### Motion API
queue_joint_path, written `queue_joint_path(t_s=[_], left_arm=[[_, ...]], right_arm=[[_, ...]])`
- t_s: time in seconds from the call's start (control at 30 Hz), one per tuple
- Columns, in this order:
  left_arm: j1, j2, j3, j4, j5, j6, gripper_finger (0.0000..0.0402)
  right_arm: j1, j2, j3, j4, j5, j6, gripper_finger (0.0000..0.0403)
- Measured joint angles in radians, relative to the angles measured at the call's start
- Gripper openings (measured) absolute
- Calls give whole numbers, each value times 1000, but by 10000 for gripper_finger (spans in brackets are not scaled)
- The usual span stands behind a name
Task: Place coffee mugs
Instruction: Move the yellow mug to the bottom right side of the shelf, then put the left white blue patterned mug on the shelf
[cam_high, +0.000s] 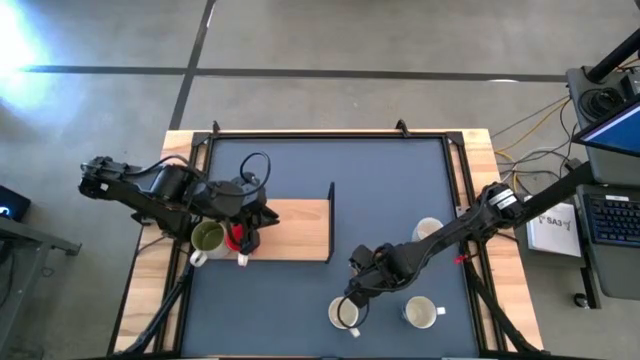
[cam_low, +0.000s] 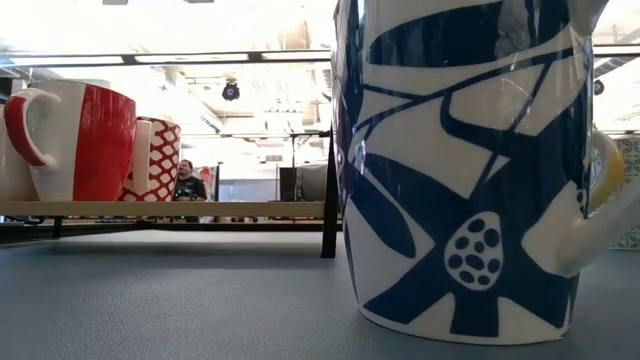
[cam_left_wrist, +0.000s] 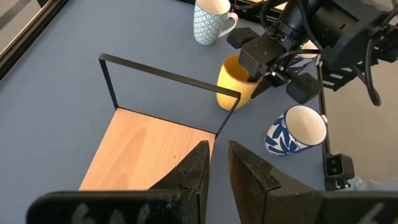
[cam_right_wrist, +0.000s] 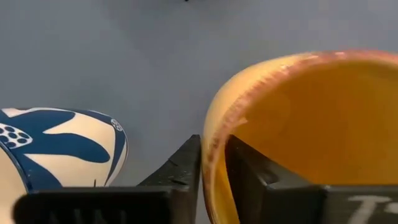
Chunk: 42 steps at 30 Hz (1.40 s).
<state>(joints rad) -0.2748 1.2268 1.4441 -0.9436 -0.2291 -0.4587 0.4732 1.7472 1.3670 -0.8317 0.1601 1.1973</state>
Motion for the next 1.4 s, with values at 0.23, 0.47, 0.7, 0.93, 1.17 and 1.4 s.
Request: queue_joint_path(t_s=[0.23,0.47,0.7,0.93,1.17,1.4], left_arm=[[0,0,0,0,0,-11,41],[0,0,0,1,1,-20,41],[0,10,0,33,0,-33,41],[0,47,0,46,-59,-35,41],[1,86,0,81,-159,-83,41],[13,122,0,189,-290,-100,41]], right_arm=[[0,-28,26,0,-4,-37,103],[2,-93,83,-12,0,-203,102],[0,-200,82,-150,145,-403,89],[-17,-384,-41,-119,233,-559,91],[-52,-686,-332,88,260,-590,90],[-115,-966,-629,458,260,-707,88]])
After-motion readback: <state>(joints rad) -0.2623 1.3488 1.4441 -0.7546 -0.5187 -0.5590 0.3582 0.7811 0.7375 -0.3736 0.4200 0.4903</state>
